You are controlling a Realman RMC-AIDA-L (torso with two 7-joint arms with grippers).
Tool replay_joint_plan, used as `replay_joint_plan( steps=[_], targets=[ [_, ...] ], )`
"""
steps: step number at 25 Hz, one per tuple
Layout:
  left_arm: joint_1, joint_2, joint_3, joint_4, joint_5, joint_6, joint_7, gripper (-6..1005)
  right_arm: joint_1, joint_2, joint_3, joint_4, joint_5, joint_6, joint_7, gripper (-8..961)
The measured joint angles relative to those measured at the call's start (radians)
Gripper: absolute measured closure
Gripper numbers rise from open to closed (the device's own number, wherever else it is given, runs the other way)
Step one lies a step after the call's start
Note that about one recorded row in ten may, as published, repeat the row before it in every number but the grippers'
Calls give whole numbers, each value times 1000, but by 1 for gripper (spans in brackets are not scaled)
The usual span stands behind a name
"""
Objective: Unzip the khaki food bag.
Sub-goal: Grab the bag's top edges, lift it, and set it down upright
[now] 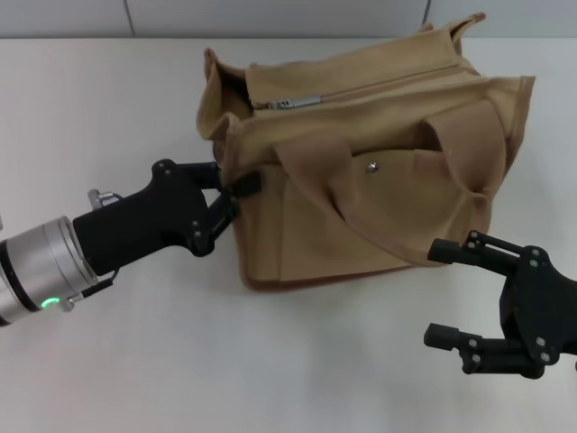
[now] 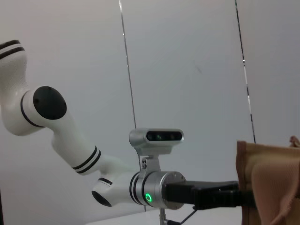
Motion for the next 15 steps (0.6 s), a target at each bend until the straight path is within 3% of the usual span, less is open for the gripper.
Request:
replay_joint_plan(
  steps=[7,10,15],
  targets=[
    [23,8,-104,6,-150,7,38,927,1,1,20,22,11,31,0,109],
    [34,14,-151,8,-234,93,30,927,3,1,67,37,11,36,0,110],
    [16,0,-84,-33,-222,187,129,927,3,2,184,80,12,51,-10,110]
  ],
)
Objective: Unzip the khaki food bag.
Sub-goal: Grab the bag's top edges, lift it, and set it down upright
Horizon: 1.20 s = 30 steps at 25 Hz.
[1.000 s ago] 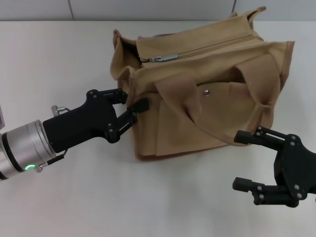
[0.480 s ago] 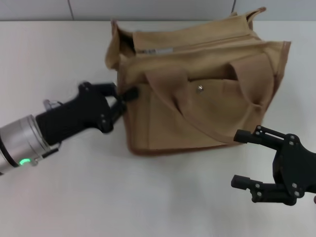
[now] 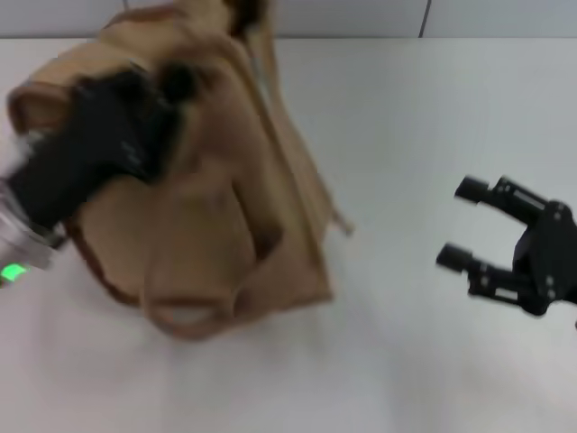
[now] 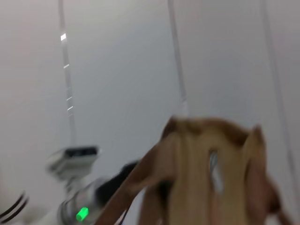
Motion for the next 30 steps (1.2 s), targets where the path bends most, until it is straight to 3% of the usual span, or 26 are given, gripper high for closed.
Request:
replay_joint_plan(
  steps=[1,8,10,11,17,21,30],
  targets=[
    [-13,-3,61,-60,4,-24,89,928,-2,1,59,30,0,8,-24,110],
    [-34,-7,116,-210,7,-98,278,928,4,7,116,162,10,111,-250,111],
    [-34,-7,116,-219,7,-101,286,928,9,9,116,229,36,174,-366,111],
    [-34,-7,117,-219,8,-101,286,928,13,10,117,316,76,233,-515,111],
    [-35,-7,130,-226,8,-103,285,928,36,14,123,515,112,339,-872,112],
    [-41,-7,142,-236,7,-105,289,928,57,14,183,596,118,415,-969,112],
    [-48,-7,153,-247,8,-110,289,928,91,14,246,641,113,465,-997,113]
  ],
)
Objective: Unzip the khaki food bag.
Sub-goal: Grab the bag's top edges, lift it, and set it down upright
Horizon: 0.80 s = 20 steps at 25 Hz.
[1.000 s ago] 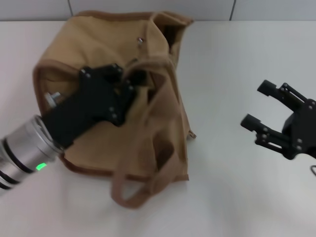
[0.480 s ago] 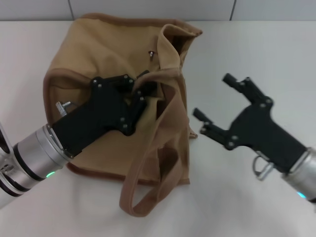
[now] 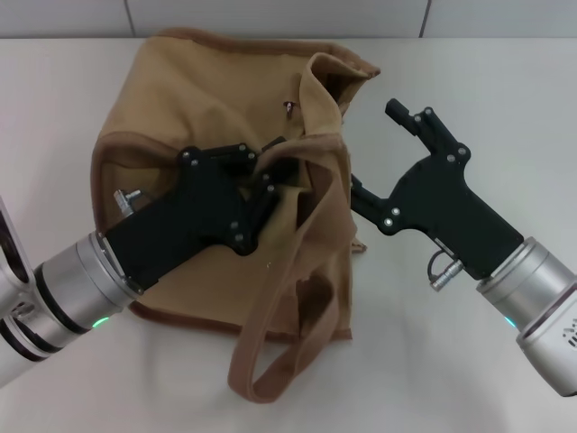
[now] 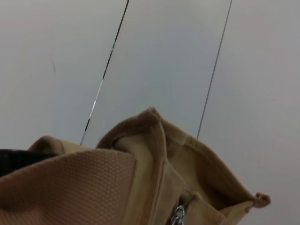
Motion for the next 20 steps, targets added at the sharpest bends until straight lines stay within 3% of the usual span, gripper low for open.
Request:
replay_joint_plan(
  steps=[20],
  targets=[
    [-8,0,-1,0,0,-11,1,929,1,0,11,7,-88,34,-2,112]
  ],
)
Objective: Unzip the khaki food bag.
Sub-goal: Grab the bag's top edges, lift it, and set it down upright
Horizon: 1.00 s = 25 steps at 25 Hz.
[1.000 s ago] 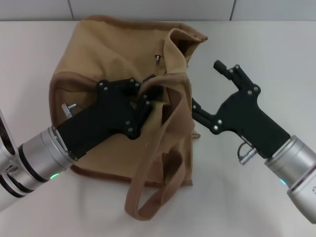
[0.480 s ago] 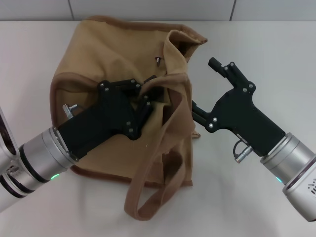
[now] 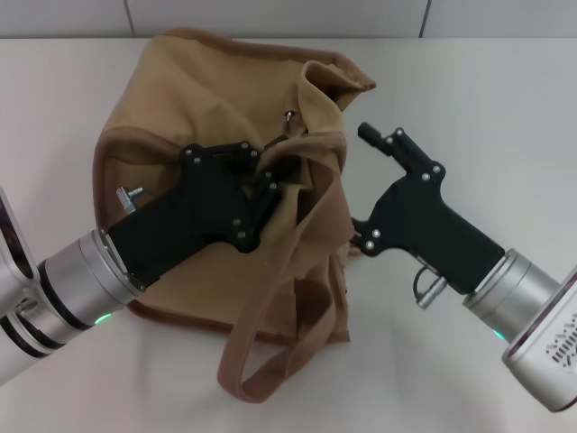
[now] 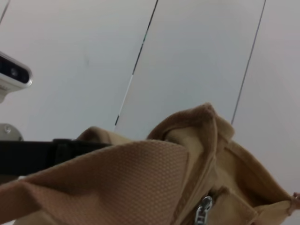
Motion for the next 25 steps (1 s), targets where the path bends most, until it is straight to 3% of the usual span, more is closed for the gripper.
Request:
replay_joint_plan(
  steps=[12,17,22,25],
  targets=[
    [1,0,1,0,1,-9,0,930,-1,0,36,15,-4,-8,0,122],
    [-3,0,1,0,1,-18,0,930,-6,0,32,16,-6,-21,-6,289],
    [-4,0,1,-5,0,-22,0,930,-6,0,31,21,-7,-23,-27,519],
    [-3,0,1,-9,0,-23,0,930,-6,0,30,23,-8,-23,-28,589]
  ],
)
